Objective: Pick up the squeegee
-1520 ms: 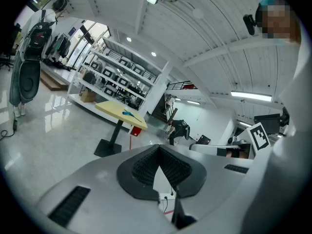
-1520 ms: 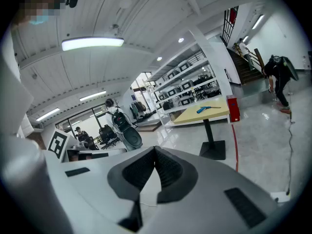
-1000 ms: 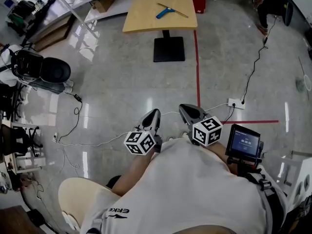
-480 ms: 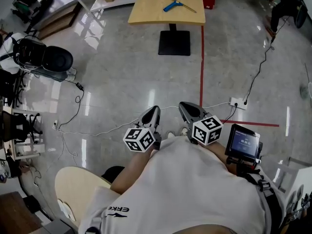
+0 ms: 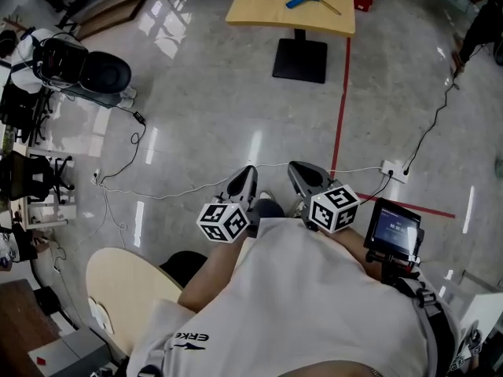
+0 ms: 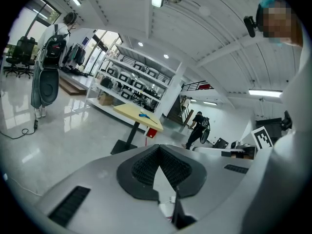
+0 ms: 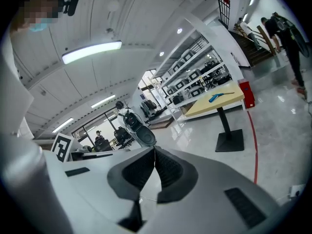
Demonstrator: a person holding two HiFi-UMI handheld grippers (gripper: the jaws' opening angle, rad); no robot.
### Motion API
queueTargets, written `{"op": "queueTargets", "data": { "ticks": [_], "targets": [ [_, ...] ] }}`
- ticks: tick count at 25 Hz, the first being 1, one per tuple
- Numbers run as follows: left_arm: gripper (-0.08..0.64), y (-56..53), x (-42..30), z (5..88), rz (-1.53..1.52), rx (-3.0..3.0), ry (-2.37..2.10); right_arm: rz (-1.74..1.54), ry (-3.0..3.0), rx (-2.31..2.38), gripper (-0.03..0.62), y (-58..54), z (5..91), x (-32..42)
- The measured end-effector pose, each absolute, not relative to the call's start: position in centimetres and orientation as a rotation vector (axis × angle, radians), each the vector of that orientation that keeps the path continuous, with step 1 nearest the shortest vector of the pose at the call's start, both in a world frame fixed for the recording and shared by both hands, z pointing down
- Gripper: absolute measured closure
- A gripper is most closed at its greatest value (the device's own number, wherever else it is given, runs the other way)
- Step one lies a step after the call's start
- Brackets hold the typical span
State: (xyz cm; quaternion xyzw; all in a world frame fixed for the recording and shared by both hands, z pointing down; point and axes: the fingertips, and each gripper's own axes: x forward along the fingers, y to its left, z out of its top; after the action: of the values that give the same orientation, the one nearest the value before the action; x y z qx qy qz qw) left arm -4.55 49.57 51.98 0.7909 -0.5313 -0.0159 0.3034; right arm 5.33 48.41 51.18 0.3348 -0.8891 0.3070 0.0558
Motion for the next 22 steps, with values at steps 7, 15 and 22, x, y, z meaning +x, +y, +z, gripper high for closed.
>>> {"op": "queueTargets", "data": {
  "ticks": [7, 15, 22],
  "targets": [
    [0.555, 45.6, -6.4, 52.4, -0.050, 2.118, -1.362, 0.933, -2.676, 1.035, 0.588, 44.8, 52.0, 2.7],
    [0.555, 36.3, -9.3, 51.9, -0.061, 2.218, -1.232, 0.904, -2.642, 1.198, 0.588, 36.8, 51.6, 0.1],
    [0.555, 29.0, -11.8, 51.5, -0.064, 2.281, -1.125, 0.887, -2.594, 1.311, 0.588, 31.1, 51.4, -2.7]
  ]
}}
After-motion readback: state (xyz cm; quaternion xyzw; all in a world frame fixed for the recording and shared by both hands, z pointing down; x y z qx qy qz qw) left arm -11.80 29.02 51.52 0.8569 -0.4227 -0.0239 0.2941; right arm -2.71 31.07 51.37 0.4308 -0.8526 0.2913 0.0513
